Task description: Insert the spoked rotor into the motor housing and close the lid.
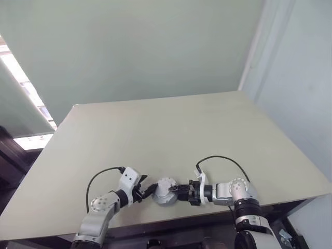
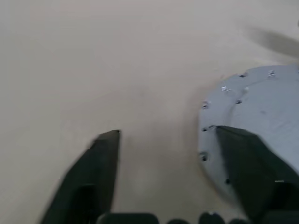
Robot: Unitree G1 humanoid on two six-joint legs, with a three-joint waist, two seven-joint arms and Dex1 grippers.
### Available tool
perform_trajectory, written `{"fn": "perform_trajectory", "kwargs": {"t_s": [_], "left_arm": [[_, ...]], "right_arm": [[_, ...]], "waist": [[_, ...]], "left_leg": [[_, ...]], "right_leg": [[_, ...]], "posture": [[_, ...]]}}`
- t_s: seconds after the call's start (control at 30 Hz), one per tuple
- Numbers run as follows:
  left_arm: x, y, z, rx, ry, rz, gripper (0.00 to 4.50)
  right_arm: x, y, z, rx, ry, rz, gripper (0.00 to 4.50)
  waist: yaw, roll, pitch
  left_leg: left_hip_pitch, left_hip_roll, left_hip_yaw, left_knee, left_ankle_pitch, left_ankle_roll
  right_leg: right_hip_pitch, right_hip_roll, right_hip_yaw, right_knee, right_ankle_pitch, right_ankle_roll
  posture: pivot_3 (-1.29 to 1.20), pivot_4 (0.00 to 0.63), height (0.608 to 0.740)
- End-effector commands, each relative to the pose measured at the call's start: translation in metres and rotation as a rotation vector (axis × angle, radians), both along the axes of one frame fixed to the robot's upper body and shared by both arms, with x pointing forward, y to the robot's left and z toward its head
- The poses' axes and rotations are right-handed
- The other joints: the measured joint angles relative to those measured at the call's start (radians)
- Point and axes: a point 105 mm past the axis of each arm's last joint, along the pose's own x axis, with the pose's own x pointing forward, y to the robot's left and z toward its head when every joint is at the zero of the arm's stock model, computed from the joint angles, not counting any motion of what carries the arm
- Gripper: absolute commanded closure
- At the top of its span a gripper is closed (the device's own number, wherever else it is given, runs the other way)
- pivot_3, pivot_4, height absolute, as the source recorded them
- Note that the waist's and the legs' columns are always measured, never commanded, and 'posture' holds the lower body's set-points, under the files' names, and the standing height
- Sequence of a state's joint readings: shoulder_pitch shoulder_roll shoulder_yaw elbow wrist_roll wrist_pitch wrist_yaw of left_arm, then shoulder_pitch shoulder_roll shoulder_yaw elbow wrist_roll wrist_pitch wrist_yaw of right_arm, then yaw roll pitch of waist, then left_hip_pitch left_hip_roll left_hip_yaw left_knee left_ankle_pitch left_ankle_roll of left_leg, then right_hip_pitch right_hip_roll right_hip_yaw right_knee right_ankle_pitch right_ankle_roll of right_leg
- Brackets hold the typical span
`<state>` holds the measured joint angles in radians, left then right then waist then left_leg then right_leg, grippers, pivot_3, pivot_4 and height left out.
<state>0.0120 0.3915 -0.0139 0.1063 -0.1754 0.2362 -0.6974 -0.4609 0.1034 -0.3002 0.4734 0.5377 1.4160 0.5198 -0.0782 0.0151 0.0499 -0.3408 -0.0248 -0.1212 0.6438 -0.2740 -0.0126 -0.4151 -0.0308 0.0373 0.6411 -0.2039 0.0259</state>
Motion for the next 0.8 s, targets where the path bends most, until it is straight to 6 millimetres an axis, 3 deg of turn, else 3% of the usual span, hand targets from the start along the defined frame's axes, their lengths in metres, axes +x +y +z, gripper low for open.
{"fn": "perform_trajectory", "kwargs": {"t_s": [0.03,0.33,0.8], "left_arm": [[0.003,0.009,0.010,-0.013,-0.020,0.037,0.00],[0.013,0.052,0.046,-0.298,-0.056,0.370,0.00],[-0.007,0.051,0.053,-0.744,0.106,0.527,0.00]], "right_arm": [[0.006,0.013,0.019,0.081,-0.054,0.009,2.36],[0.007,0.016,0.021,0.148,-0.034,-0.023,2.37],[0.025,0.028,0.065,0.344,-0.100,-0.104,2.37]], "waist": [[-0.003,0.000,0.000],[-0.004,-0.004,0.002],[-0.003,-0.006,0.003]], "left_leg": [[0.000,0.000,0.000,0.000,0.000,0.000],[-0.003,0.000,0.000,0.000,0.000,0.000],[-0.007,0.000,0.000,0.001,0.000,0.000]], "right_leg": [[0.000,0.000,0.000,0.000,0.000,0.000],[-0.004,0.000,0.000,0.000,0.000,0.000],[-0.006,-0.001,0.000,0.000,0.000,0.000]], "posture": [[0.00,0.000,0.740],[0.00,0.000,0.740],[0.00,0.000,0.740]]}}
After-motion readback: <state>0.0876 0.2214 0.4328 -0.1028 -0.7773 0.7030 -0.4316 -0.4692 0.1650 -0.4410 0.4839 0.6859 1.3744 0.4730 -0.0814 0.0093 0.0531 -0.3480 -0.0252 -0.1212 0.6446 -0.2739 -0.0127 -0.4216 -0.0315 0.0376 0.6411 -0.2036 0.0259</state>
